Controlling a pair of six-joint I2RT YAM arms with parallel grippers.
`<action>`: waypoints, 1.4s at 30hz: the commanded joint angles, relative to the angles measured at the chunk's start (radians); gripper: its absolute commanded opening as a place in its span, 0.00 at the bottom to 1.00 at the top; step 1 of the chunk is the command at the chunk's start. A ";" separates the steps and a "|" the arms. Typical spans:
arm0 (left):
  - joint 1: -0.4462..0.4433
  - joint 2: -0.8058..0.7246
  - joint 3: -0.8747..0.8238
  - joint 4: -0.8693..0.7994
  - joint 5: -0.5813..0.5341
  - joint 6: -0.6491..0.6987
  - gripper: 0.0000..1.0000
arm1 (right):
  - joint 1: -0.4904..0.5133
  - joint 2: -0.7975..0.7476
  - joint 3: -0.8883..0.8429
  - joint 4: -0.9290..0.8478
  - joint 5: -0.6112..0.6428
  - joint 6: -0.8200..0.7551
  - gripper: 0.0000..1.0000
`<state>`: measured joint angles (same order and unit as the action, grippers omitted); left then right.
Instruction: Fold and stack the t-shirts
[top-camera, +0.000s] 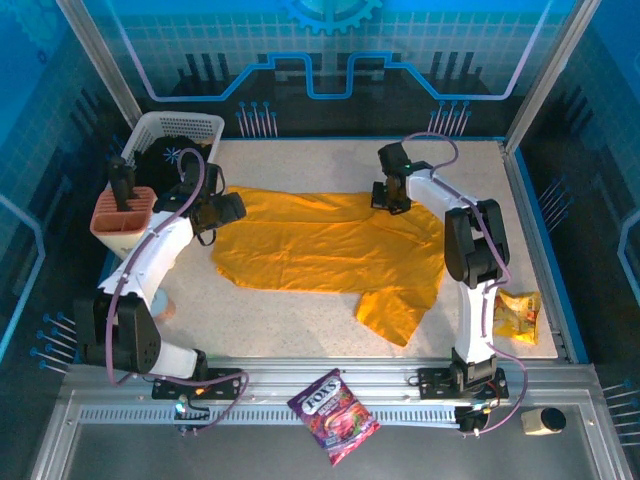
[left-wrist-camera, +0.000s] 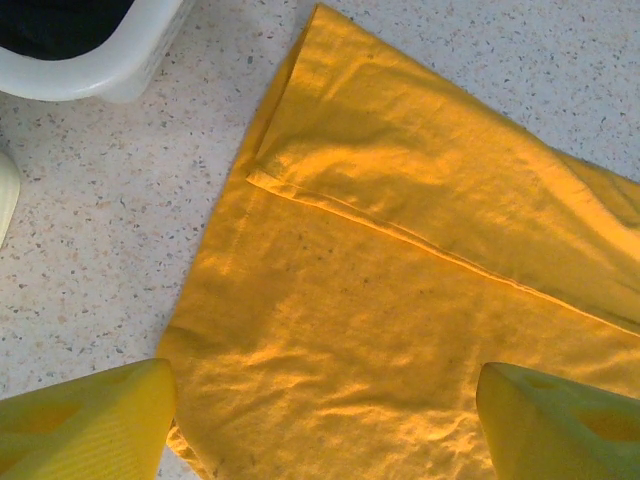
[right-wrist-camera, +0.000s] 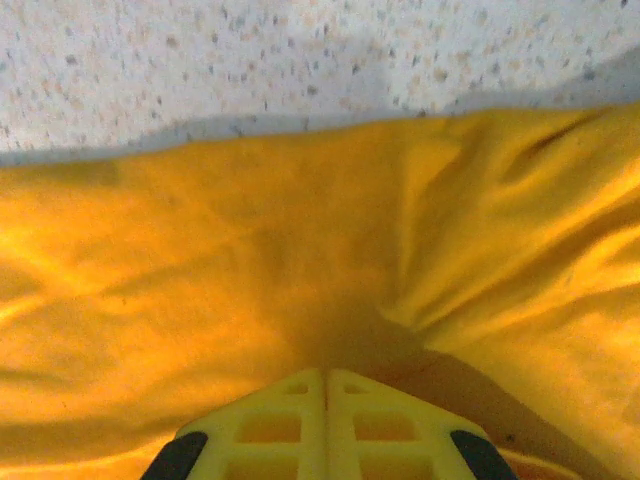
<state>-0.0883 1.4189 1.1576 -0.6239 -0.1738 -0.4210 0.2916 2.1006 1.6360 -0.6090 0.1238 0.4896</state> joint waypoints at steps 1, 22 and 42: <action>-0.006 -0.040 -0.019 -0.013 0.019 -0.020 0.80 | 0.038 -0.069 -0.043 0.000 0.016 0.055 0.00; -0.012 -0.061 -0.082 0.012 0.038 -0.040 0.93 | 0.302 -0.092 -0.140 0.000 0.302 0.463 0.29; -0.015 -0.065 -0.338 -0.159 -0.050 -0.380 0.67 | 0.027 -0.535 -0.467 0.143 0.190 0.094 0.30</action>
<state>-0.1123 1.3354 0.8326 -0.7589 -0.1814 -0.6987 0.3416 1.6318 1.1923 -0.4854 0.3565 0.6868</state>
